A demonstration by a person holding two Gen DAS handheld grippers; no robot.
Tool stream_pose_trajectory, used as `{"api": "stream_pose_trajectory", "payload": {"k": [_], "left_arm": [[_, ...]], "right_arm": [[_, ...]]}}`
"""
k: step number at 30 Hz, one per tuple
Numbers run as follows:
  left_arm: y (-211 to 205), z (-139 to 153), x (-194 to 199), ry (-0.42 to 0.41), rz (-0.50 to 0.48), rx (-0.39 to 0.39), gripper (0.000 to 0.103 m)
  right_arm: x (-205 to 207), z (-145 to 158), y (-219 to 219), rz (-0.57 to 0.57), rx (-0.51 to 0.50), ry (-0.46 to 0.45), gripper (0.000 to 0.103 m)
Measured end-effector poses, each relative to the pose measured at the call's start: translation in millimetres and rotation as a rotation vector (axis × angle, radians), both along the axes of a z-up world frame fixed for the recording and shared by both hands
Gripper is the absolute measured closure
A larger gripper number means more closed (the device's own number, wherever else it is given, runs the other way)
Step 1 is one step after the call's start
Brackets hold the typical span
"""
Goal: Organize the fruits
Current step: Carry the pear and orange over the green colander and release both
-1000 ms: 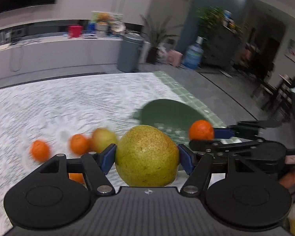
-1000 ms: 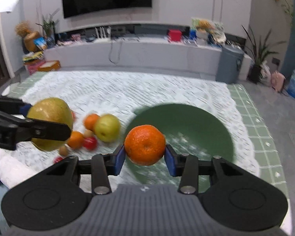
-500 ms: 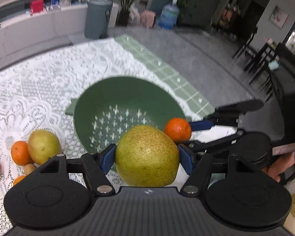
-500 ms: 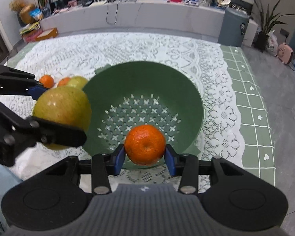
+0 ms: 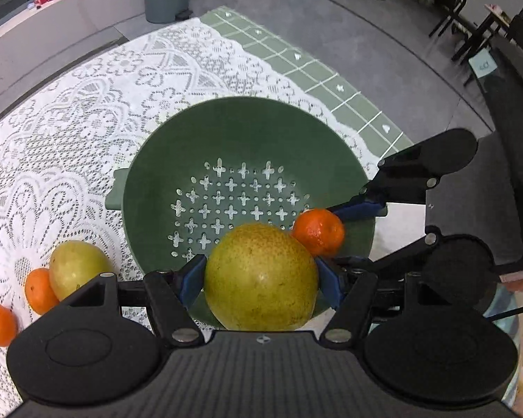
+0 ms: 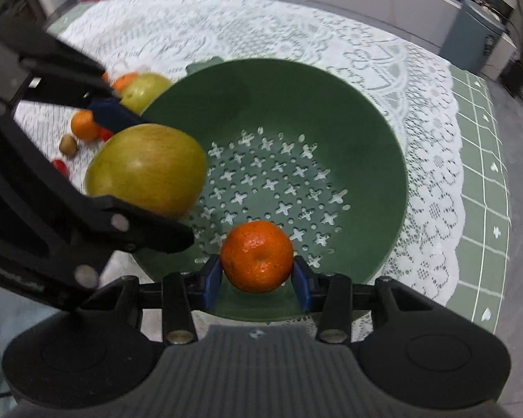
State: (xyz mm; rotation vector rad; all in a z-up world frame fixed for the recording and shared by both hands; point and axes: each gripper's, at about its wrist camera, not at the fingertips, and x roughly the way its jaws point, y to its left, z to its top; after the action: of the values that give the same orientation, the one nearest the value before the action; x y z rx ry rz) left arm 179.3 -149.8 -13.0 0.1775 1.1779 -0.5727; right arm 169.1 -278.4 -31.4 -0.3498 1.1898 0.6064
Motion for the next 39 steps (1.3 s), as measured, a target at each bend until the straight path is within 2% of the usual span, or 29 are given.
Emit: {"api": "stream_pose_trajectory", "payload": {"k": [11, 15, 21, 25, 30, 33, 39], "left_arm": [[-8, -31, 21, 0.078, -0.028, 0.081, 0.026], [-8, -38, 26, 0.112, -0.027, 0.095, 0.026], [-10, -43, 31, 0.107, -0.022, 0.143, 0.026], [-14, -46, 31, 0.101, -0.031, 0.168, 0.026], [-15, -45, 30, 0.084, -0.048, 0.177, 0.025], [-15, -45, 30, 0.079, -0.047, 0.177, 0.022], [-9, -31, 29, 0.086, -0.014, 0.114, 0.02]], "right_arm": [[15, -7, 3, 0.058, -0.057, 0.076, 0.062], [14, -10, 7, 0.078, -0.08, 0.077, 0.062], [17, -8, 11, 0.092, -0.102, 0.08, 0.061], [19, -6, 12, 0.088, -0.117, 0.075, 0.054], [16, 0, 8, 0.079, -0.144, 0.051, 0.051], [13, 6, 6, 0.081, -0.137, 0.046, 0.043], [6, 23, 10, 0.087, -0.161, 0.006, 0.035]]}}
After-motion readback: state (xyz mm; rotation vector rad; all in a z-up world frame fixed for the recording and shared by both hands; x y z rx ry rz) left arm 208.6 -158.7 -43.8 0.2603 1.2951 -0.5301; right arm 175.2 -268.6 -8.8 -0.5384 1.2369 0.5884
